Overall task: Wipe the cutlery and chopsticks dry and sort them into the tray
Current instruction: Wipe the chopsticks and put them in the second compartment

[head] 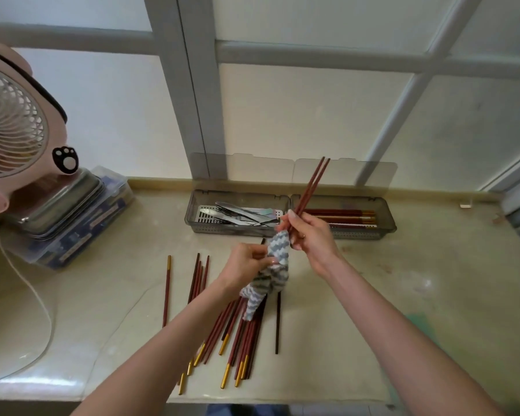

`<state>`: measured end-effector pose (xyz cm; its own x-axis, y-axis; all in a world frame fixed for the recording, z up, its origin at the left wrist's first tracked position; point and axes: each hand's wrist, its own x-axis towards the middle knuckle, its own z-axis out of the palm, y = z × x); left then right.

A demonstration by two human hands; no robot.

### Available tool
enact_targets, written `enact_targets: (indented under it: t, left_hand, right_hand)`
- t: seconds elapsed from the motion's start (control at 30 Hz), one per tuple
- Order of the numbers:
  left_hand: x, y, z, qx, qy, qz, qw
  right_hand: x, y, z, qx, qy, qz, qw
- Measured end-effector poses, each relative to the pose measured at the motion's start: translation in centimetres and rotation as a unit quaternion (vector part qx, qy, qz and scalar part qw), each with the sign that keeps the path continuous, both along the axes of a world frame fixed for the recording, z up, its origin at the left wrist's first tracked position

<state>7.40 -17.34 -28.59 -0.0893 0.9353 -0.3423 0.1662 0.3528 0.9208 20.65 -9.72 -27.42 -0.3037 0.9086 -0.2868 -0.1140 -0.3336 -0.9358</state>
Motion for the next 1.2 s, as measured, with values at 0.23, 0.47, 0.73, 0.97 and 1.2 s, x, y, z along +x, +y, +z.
enact_targets:
  t: [0.23,0.47,0.73,0.97,1.2]
  left_hand:
    - [-1.2,-1.1,-0.7,-0.126,-0.27,0.015,0.955]
    - [-1.8,-1.1,-0.4,-0.096,-0.368,0.043,0.924]
    - [-4.7,-1.8,-0.2,-0.052,-0.372,0.102,0.921]
    - [-7.1,-3.0,0.0,-0.032,-0.364,0.161,0.917]
    - [-7.0,-2.8,0.0,-0.005,-0.356,0.165,0.92]
  right_hand:
    - [3.1,3.9,1.9,0.034,0.005,-0.071,0.997]
    - [5.7,9.6,-2.6,0.198,-0.325,-0.077,0.921]
    - [8.5,14.3,-4.8,0.354,-0.537,0.01,0.766]
    - [9.8,17.0,-6.6,0.279,-0.649,0.163,0.689]
    - [10.7,17.9,-8.4,0.198,-0.67,0.132,0.703]
